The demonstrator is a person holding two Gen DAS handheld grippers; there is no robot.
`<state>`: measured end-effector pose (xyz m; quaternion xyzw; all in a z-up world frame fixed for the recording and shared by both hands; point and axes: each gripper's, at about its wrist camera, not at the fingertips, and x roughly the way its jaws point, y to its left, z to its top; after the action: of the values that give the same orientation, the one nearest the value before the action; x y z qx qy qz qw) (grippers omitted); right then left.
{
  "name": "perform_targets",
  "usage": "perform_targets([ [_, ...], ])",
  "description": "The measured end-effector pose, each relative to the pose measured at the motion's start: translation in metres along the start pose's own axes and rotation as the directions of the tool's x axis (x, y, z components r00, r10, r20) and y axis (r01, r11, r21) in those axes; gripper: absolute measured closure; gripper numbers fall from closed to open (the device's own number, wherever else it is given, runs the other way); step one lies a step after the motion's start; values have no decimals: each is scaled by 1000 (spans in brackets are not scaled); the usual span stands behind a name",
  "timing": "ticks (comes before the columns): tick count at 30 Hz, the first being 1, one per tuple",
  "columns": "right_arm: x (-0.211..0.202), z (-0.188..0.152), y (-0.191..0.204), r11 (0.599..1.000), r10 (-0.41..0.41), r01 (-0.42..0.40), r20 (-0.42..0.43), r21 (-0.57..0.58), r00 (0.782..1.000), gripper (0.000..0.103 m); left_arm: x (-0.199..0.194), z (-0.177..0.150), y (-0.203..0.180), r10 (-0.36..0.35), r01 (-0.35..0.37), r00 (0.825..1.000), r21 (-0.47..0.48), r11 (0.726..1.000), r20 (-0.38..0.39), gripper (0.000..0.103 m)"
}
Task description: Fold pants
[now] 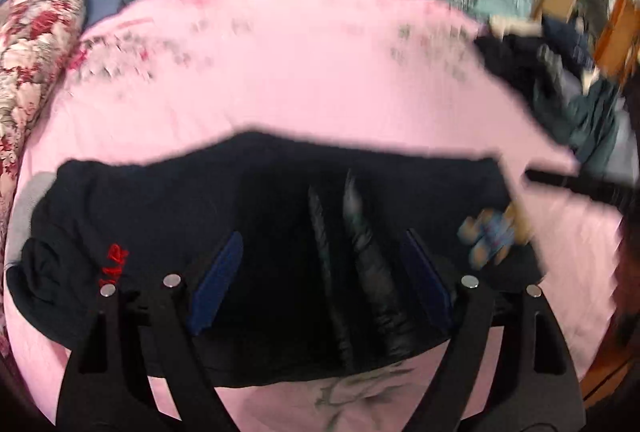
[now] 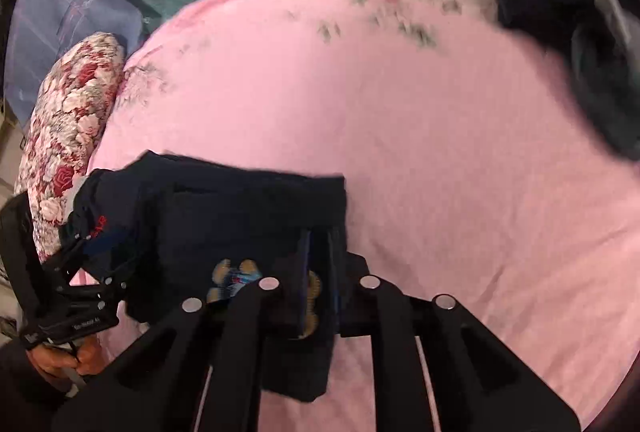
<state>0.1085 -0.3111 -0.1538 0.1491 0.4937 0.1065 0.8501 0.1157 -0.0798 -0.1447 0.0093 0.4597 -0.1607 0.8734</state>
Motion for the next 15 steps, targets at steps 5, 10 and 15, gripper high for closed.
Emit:
perform_targets([
  [5, 21, 3, 11, 1000, -14, 13, -19, -26, 1000, 86, 19, 15, -25, -52, 52, 999, 57, 997, -10, 20],
  [10, 48, 14, 5, 999, -47, 49, -76, 23, 996, 86, 42, -14, 13, 6, -3, 991, 23, 1000, -133, 24],
  [15, 33, 22, 51, 994, 91, -93, -39, -51, 995, 78, 11, -23, 45, 61, -63, 992, -11, 998, -109, 22],
])
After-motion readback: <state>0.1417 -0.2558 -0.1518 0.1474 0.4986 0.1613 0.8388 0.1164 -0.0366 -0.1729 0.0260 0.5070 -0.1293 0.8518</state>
